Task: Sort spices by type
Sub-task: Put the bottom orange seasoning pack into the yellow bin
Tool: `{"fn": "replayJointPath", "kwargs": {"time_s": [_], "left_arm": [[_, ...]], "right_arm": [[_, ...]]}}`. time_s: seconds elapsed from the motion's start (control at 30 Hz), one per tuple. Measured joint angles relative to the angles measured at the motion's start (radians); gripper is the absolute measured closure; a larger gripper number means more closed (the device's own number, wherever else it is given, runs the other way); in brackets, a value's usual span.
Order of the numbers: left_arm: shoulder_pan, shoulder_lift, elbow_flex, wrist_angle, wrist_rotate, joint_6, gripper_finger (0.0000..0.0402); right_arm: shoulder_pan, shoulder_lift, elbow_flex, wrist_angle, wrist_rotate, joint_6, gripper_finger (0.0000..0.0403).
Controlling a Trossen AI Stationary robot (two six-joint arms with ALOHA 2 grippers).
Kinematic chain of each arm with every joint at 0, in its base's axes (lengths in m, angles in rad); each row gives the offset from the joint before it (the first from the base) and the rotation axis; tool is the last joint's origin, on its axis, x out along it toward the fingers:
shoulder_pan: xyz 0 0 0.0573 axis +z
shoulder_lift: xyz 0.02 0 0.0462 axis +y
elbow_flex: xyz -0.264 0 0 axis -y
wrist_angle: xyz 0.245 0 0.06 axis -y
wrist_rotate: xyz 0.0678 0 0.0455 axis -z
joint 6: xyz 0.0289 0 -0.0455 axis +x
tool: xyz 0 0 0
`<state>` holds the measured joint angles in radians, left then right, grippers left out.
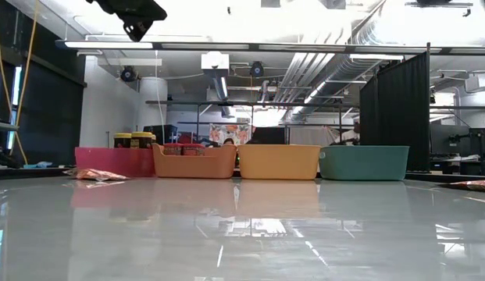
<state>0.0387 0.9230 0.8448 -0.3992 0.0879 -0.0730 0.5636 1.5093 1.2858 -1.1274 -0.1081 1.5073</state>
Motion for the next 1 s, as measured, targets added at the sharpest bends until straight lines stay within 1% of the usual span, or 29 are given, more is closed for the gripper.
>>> {"fn": "replayJointPath", "kwargs": {"time_s": [0.07, 0.17, 0.27, 0.33, 0.37, 0.43, 0.47, 0.6, 0.67, 0.77, 0.87, 1.0], "left_arm": [[0.000, 0.007, 0.000, 0.002, 0.000, -0.017, 0.0402], [0.000, 0.015, 0.000, 0.009, 0.000, -0.040, 0.0402], [-0.004, 0.023, 0.000, 0.021, 0.002, -0.118, 0.0401], [-0.016, 0.034, 0.000, 0.053, 0.002, -0.162, 0.0401], [-0.025, 0.040, 0.000, 0.077, 0.002, -0.174, 0.0401], [-0.044, 0.058, 0.000, 0.115, -0.003, -0.184, 0.0401], [-0.054, 0.070, 0.000, 0.148, -0.005, -0.185, 0.0401], [-0.090, 0.127, 0.000, 0.243, -0.010, -0.204, 0.0402], [-0.109, 0.160, 0.000, 0.271, -0.010, -0.229, 0.0401], [-0.139, 0.203, 0.000, 0.285, -0.010, -0.254, 0.0401], [-0.172, 0.238, 0.000, 0.290, -0.010, -0.271, 0.0402], [-0.212, 0.274, 0.000, 0.291, -0.010, -0.282, 0.0401]], "right_arm": [[0.072, 0.000, -0.042, 0.035, -0.028, 0.105, 0.0295], [0.180, 0.000, -0.126, 0.148, -0.073, 0.291, 0.0225], [0.278, 0.000, -0.229, 0.297, -0.078, 0.564, 0.0162], [0.331, 0.001, -0.305, 0.402, -0.067, 0.778, 0.0131], [0.351, 0.001, -0.337, 0.452, -0.057, 0.819, 0.0121], [0.361, 0.006, -0.382, 0.530, -0.061, 0.832, 0.0108], [0.360, 0.009, -0.395, 0.539, -0.055, 0.832, 0.0105], [0.328, 0.010, -0.430, 0.505, 0.000, 0.820, 0.0102], [0.313, 0.010, -0.448, 0.480, 0.000, 0.818, 0.0102], [0.287, 0.011, -0.471, 0.481, 0.002, 0.814, 0.0102], [0.265, 0.011, -0.488, 0.491, 0.029, 0.788, 0.0102], [0.244, 0.011, -0.527, 0.518, 0.028, 0.777, 0.0102]]}}
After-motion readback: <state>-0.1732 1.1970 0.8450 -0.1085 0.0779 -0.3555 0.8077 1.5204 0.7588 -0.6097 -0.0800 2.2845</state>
